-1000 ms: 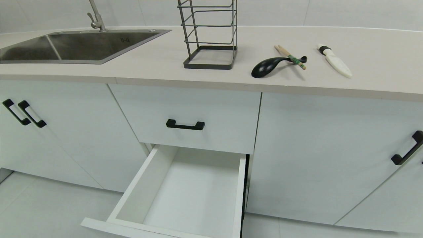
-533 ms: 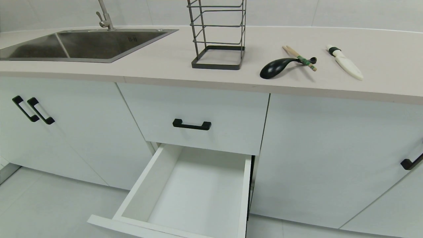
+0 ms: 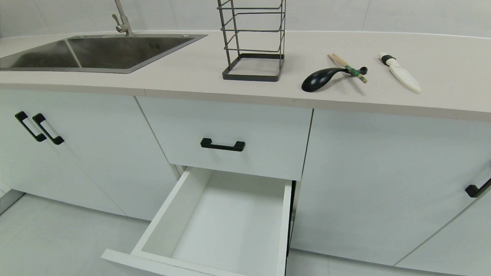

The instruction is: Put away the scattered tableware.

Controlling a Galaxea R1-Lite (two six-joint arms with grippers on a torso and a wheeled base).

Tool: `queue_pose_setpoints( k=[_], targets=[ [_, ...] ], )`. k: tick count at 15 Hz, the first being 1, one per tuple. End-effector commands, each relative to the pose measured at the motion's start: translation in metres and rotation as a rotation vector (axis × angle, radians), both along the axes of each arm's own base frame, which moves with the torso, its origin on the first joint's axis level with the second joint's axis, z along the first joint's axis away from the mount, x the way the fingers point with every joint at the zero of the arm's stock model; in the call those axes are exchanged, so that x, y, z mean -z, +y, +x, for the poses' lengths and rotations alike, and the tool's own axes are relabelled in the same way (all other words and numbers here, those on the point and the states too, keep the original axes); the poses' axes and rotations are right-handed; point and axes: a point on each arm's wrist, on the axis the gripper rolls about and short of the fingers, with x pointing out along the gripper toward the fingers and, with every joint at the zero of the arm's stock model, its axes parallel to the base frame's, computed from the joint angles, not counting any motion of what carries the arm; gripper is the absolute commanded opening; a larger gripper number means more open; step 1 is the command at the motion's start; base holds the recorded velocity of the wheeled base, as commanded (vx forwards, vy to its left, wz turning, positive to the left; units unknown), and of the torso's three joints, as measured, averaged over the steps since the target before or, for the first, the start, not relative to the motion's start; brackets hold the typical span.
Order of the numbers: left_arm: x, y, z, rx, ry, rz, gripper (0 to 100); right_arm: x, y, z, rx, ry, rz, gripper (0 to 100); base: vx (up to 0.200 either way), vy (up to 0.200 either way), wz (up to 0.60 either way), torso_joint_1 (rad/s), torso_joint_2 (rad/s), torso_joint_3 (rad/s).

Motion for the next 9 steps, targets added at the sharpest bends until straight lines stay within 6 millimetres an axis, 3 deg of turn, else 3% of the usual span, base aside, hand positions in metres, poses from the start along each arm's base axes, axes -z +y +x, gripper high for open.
queue_pose_setpoints(
  k=[1, 9],
  targets=[
    [0.0000, 0.0000, 0.0001, -0.001, 0.002, 0.000, 100, 0.0000, 0.0000, 0.0001, -0.002, 0.001, 0.000, 0, 0.000, 0.000, 0.00, 0.000, 0.00, 0.000],
    [-0.0002, 0.0000, 0.0001, -0.001, 0.000, 0.003, 100, 0.0001, 0.0001, 0.0001, -0.003, 0.002, -0.025, 0, 0.000, 0.000, 0.00, 0.000, 0.00, 0.000]
  ],
)
